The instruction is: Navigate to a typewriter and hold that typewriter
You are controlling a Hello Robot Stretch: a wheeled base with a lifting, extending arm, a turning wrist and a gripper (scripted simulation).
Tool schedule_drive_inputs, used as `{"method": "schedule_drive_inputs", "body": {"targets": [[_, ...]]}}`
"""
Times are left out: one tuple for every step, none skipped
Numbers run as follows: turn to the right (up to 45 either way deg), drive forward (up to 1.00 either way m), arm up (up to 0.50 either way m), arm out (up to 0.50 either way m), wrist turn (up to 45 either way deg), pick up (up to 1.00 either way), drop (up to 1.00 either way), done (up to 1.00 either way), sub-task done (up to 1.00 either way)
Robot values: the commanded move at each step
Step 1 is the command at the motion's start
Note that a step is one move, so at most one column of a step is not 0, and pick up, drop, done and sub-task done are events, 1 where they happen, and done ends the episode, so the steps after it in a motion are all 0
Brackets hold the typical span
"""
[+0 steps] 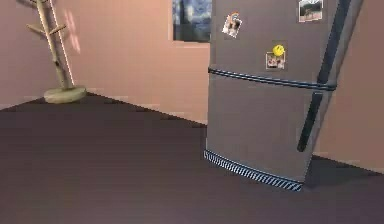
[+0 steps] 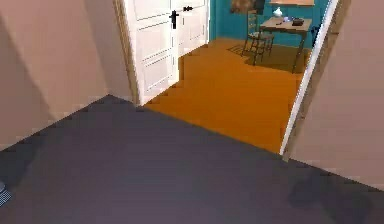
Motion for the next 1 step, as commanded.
{"method": "schedule_drive_inputs", "body": {"targets": [[45.0,0.0,0.0,0.0,0.0,0.0,0.0,0.0,0.0]]}}
